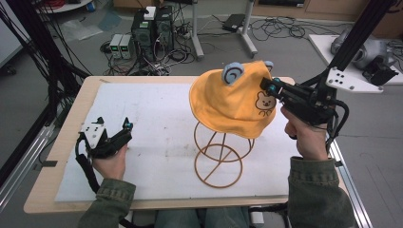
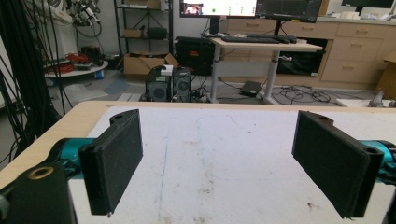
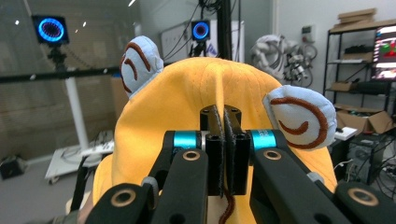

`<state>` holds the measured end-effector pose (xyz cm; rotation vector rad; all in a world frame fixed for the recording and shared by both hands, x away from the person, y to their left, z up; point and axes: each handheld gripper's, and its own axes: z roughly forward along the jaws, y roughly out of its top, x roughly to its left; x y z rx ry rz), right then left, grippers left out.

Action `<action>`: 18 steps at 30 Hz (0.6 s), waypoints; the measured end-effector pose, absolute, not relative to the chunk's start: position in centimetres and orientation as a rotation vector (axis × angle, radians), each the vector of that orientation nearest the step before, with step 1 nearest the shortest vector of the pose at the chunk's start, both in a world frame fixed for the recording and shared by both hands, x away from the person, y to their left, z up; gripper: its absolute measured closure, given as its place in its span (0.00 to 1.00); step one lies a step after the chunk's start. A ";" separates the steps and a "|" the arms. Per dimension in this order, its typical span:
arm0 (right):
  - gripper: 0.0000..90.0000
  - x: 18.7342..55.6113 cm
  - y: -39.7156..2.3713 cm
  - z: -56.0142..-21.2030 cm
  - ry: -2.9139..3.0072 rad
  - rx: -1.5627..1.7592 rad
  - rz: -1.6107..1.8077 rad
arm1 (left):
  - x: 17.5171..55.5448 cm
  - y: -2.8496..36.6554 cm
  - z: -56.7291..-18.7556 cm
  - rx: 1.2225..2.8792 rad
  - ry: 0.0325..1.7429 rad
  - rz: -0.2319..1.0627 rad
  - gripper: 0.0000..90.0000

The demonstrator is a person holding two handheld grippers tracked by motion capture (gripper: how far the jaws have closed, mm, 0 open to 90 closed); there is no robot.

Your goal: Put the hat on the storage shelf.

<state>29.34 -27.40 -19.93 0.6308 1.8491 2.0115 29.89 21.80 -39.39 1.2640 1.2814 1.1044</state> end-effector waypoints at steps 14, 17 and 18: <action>0.99 28.6 -27.5 -25.2 2.005 0.630 1.936 | 29.9 21.5 -39.4 1.267 1.275 1.104 0.18; 0.99 28.9 -27.6 -26.0 2.016 0.620 1.946 | 30.0 21.4 -39.5 1.269 1.274 1.102 0.18; 0.99 28.9 -27.7 -26.1 2.016 0.618 1.955 | 30.0 21.4 -39.5 1.271 1.273 1.102 0.18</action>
